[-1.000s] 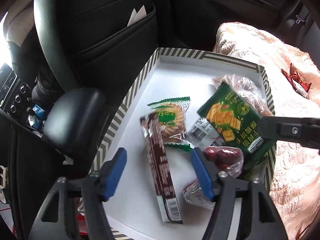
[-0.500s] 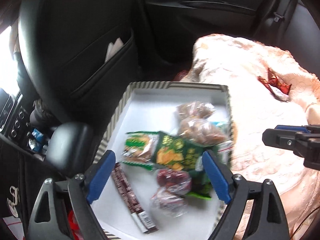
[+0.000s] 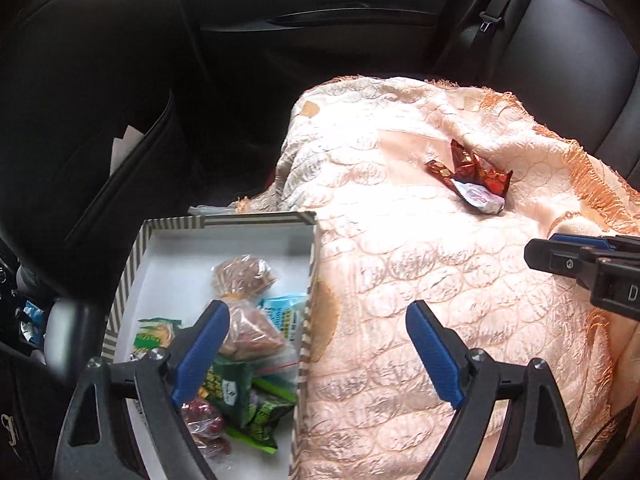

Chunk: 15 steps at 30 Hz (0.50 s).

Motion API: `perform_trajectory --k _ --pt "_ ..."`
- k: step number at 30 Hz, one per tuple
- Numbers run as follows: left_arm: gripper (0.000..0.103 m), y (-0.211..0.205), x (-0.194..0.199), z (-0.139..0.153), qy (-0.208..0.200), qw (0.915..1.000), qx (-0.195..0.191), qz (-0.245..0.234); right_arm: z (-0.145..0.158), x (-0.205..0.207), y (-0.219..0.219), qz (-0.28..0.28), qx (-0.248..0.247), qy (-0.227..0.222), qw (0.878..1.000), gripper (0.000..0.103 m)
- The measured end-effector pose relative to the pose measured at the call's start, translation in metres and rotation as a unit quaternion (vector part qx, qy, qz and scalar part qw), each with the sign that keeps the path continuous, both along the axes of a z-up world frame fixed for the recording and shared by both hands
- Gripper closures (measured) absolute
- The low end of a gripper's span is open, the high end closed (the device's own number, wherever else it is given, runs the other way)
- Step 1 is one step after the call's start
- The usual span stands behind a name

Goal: Organize snacks
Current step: 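Move both open grippers back toward the red candies on the cloth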

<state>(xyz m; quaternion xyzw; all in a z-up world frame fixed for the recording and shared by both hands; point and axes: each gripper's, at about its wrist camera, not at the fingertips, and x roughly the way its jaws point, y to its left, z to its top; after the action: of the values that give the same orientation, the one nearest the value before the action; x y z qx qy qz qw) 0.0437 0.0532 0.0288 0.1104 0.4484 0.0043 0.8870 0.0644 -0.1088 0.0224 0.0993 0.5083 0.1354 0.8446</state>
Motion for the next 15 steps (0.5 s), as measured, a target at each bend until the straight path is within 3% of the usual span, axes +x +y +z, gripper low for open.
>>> perform_trajectory --k 15 --pt "0.011 -0.066 0.043 -0.016 0.03 0.9981 -0.027 -0.048 0.005 0.02 -0.088 -0.082 -0.014 0.004 0.997 0.066"
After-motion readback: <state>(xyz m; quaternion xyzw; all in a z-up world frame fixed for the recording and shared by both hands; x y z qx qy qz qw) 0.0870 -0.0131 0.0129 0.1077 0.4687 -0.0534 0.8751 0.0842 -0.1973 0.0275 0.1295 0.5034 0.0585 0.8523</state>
